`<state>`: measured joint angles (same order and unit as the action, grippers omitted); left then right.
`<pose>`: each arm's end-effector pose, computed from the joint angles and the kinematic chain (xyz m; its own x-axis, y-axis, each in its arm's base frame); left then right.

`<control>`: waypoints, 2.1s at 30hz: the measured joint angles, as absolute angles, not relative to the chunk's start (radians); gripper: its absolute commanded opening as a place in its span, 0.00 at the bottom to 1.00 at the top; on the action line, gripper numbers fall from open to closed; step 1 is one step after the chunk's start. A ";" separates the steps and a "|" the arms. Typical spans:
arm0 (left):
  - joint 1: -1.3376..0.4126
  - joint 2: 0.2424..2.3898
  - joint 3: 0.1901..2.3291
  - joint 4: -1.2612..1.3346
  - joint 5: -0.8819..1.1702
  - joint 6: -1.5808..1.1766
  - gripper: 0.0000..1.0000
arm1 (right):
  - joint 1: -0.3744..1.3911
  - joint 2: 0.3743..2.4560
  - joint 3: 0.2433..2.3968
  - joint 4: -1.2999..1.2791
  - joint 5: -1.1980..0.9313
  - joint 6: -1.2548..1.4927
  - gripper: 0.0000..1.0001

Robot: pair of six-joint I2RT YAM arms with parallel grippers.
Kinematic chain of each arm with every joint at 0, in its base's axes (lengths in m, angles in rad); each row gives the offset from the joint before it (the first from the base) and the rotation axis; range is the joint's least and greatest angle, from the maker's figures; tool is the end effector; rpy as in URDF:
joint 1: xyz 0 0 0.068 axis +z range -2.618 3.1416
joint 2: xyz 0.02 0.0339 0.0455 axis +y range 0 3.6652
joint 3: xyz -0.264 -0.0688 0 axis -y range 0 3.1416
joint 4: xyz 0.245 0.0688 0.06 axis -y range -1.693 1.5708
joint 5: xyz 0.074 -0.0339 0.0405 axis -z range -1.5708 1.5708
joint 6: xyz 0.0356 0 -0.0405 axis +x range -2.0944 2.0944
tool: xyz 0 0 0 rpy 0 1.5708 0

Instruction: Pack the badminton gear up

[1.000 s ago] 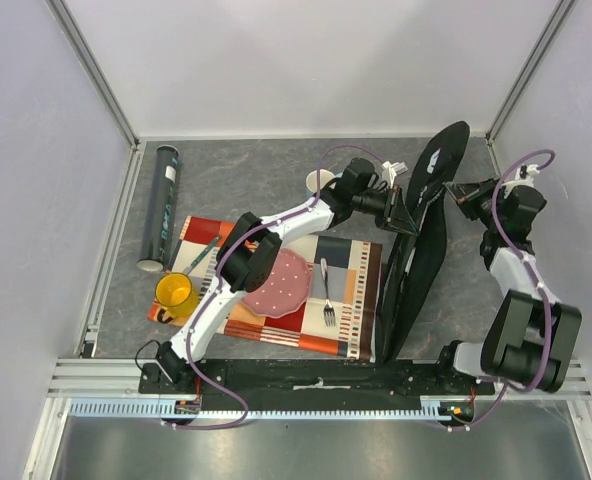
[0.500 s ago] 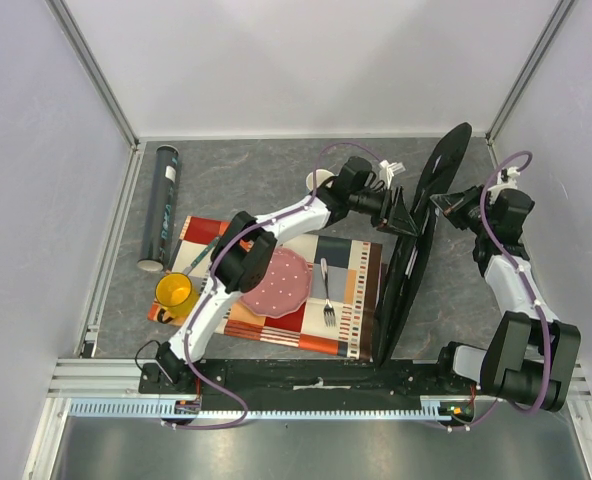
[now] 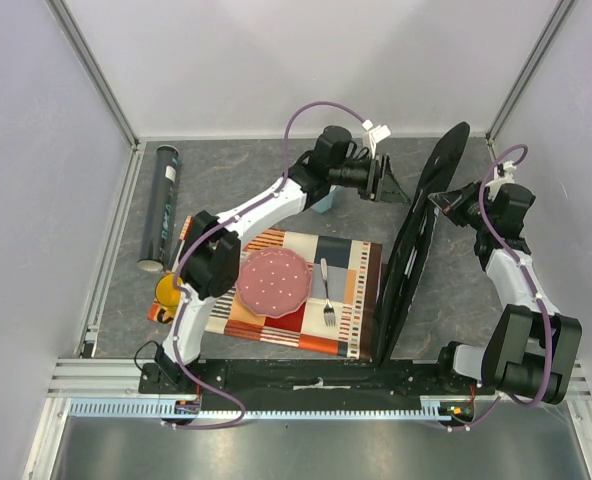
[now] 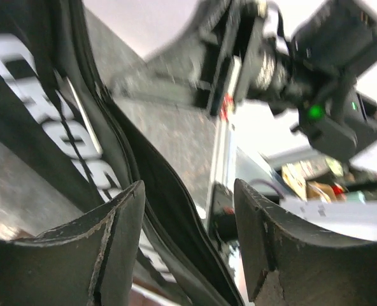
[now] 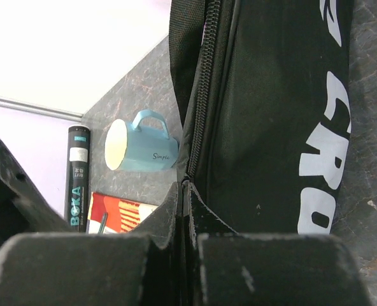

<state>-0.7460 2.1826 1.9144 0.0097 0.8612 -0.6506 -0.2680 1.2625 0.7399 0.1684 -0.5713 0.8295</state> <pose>0.3619 -0.3712 0.2977 -0.7434 0.1497 -0.6518 0.6668 0.0897 -0.7399 0.2747 -0.0555 0.2587 -0.4223 0.7594 -0.4950 0.0669 0.5707 0.8184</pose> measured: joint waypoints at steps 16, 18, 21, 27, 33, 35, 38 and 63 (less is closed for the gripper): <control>-0.768 2.594 2.339 0.101 0.429 -0.661 0.81 | -0.268 1.262 0.742 0.162 -0.598 0.814 0.00; -0.782 2.618 2.343 0.109 0.396 -0.661 0.79 | -0.266 1.262 0.742 0.163 -0.597 0.812 0.00; -0.800 2.626 2.348 0.132 0.363 -0.661 0.77 | -0.264 1.262 0.742 0.162 -0.596 0.804 0.00; -0.812 2.626 2.363 0.241 0.331 -0.671 0.87 | -0.244 1.262 0.742 0.155 -0.594 0.785 0.00; -0.823 2.634 2.385 0.295 0.317 -0.681 0.78 | -0.229 1.262 0.742 0.155 -0.593 0.776 0.00; -0.830 2.642 2.393 0.308 0.312 -0.681 0.74 | -0.225 1.262 0.742 0.155 -0.593 0.774 0.00; -0.836 2.657 2.393 0.312 0.297 -0.680 0.70 | -0.218 1.262 0.742 0.152 -0.588 0.773 0.00; -0.860 2.674 2.405 0.357 -0.039 -0.532 0.02 | -0.099 1.003 0.686 -0.184 -0.502 0.677 0.00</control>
<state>-0.8600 2.6736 2.4050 0.3569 -0.0391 -0.5316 -0.0986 1.0027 0.6865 -0.1837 -0.5018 0.6773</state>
